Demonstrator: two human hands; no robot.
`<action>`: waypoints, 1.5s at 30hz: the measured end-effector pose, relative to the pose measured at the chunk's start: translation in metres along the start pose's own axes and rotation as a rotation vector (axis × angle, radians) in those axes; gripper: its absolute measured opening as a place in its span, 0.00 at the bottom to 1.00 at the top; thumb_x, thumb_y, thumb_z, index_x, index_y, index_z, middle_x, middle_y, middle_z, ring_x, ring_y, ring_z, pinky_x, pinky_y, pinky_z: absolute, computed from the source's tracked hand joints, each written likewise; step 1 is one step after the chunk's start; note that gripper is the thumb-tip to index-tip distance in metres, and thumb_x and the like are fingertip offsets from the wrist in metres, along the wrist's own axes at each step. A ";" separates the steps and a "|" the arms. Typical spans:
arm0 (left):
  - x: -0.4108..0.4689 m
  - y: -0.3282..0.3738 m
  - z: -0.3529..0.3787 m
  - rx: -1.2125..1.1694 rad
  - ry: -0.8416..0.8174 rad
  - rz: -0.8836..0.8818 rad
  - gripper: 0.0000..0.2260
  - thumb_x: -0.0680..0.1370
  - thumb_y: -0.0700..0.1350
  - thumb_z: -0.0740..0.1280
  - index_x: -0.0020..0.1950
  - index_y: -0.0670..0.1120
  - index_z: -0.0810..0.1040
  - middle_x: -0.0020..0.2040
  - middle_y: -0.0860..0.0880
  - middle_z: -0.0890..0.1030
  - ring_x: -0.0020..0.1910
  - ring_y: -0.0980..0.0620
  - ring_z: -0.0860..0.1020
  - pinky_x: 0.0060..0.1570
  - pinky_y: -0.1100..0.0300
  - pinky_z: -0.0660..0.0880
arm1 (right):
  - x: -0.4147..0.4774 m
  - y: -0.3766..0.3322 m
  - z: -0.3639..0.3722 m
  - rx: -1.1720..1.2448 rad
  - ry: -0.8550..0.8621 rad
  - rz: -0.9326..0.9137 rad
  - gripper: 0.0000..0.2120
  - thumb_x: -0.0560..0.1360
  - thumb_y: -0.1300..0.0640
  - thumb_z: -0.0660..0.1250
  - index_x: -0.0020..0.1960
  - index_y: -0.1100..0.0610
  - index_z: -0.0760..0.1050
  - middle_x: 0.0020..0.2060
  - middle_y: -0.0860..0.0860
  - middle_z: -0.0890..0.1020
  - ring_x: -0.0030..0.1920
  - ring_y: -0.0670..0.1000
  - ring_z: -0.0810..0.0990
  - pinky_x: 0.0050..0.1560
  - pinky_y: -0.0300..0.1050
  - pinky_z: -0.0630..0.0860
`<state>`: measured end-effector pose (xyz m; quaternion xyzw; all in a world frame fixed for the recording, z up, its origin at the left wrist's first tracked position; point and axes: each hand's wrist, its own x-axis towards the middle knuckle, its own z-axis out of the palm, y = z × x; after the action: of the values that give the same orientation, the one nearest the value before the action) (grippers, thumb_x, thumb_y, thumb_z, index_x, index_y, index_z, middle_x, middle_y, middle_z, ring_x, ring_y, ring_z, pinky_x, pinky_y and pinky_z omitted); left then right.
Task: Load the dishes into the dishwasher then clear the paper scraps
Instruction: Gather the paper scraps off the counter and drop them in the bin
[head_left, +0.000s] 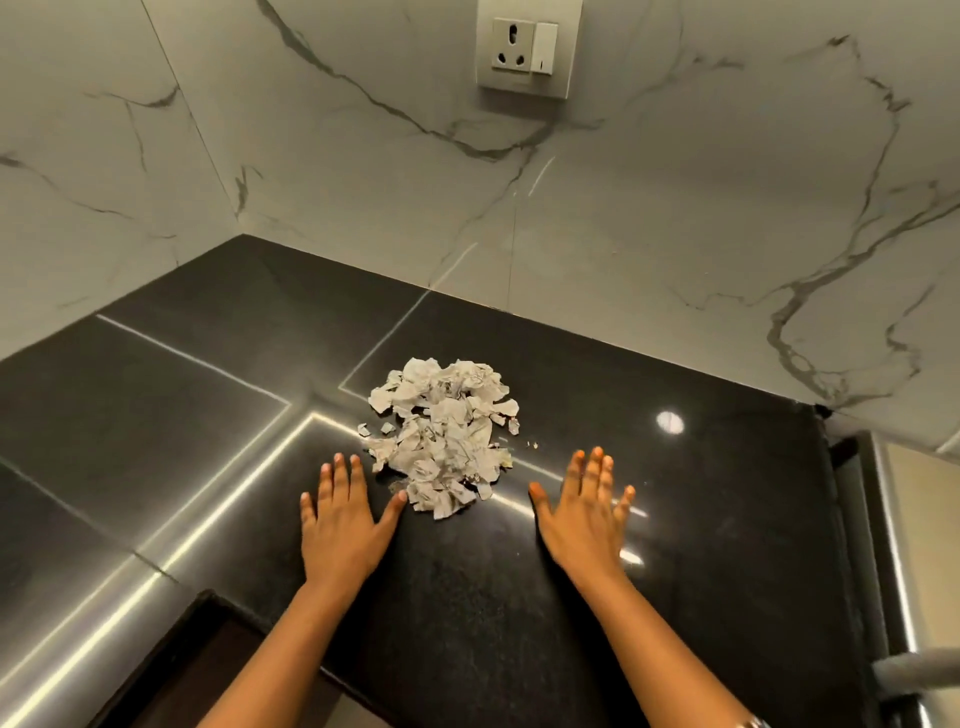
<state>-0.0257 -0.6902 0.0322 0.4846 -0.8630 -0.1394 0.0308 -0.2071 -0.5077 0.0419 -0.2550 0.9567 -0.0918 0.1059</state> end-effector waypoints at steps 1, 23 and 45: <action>0.011 -0.001 -0.002 0.012 -0.022 0.031 0.38 0.77 0.69 0.47 0.79 0.48 0.43 0.79 0.50 0.42 0.77 0.52 0.41 0.75 0.47 0.42 | 0.013 -0.010 0.001 0.007 -0.003 -0.024 0.38 0.77 0.34 0.42 0.77 0.58 0.39 0.76 0.54 0.39 0.76 0.53 0.36 0.71 0.59 0.35; 0.205 0.023 -0.036 -0.214 -0.199 0.280 0.27 0.80 0.63 0.38 0.76 0.58 0.58 0.77 0.59 0.55 0.77 0.56 0.48 0.74 0.48 0.41 | 0.196 -0.125 -0.027 0.401 -0.342 -0.440 0.25 0.82 0.44 0.41 0.74 0.48 0.61 0.75 0.50 0.59 0.76 0.44 0.51 0.73 0.52 0.36; 0.123 0.006 -0.029 -0.886 -0.041 0.234 0.40 0.67 0.79 0.47 0.67 0.56 0.71 0.65 0.56 0.73 0.64 0.60 0.70 0.60 0.67 0.66 | 0.148 -0.120 -0.026 0.352 -0.492 -0.566 0.26 0.81 0.44 0.38 0.76 0.50 0.54 0.76 0.48 0.54 0.75 0.43 0.48 0.74 0.52 0.35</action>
<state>-0.0905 -0.7972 0.0520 0.3209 -0.7697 -0.5001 0.2335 -0.2824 -0.6818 0.0717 -0.5002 0.7649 -0.2158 0.3438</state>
